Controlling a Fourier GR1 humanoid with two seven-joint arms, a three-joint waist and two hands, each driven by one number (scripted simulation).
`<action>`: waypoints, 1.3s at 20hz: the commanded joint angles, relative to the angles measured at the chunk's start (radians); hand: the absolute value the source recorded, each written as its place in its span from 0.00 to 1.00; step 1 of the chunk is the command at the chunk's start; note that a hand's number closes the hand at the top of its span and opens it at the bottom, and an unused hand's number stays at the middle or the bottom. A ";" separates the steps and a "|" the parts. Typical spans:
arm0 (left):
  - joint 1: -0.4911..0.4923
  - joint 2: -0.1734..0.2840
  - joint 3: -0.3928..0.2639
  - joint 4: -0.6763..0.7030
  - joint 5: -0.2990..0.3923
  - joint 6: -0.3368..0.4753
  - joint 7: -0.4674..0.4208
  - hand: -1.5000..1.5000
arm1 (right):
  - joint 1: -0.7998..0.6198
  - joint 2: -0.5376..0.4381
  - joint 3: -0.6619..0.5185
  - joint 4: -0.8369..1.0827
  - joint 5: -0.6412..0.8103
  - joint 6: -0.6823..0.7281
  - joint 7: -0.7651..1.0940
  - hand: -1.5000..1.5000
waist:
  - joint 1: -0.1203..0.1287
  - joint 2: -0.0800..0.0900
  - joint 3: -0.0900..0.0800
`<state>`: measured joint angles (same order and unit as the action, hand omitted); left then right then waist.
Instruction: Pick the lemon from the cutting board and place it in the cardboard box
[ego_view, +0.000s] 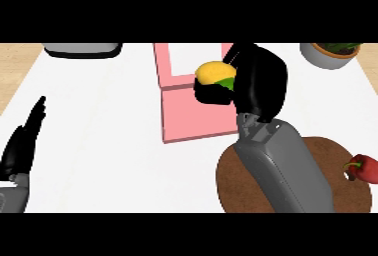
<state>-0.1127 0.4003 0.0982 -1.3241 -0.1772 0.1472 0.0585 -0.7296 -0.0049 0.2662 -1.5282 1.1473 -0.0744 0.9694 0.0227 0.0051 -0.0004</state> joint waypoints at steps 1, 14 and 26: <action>-0.003 -0.007 0.009 0.021 0.002 -0.013 -0.021 0.50 | -0.155 0.005 -0.051 0.208 -0.091 -0.110 0.017 1.00 | 0.001 0.000 0.000; -0.014 0.017 0.030 0.003 0.011 -0.061 -0.010 0.50 | -0.378 0.005 -0.218 0.927 -0.159 -0.469 -0.175 1.00 | 0.023 0.009 0.000; -0.076 -0.001 0.038 0.061 -0.009 -0.047 -0.014 0.50 | -0.483 0.005 -0.352 1.141 -0.381 -0.651 -0.440 0.00 | 0.032 0.016 0.000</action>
<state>-0.1569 0.3845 0.1097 -1.3215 -0.1945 0.1111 0.0697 -1.1746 -0.0012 -0.0757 -0.4321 0.8009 -0.6596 0.5994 0.0576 0.0211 0.0003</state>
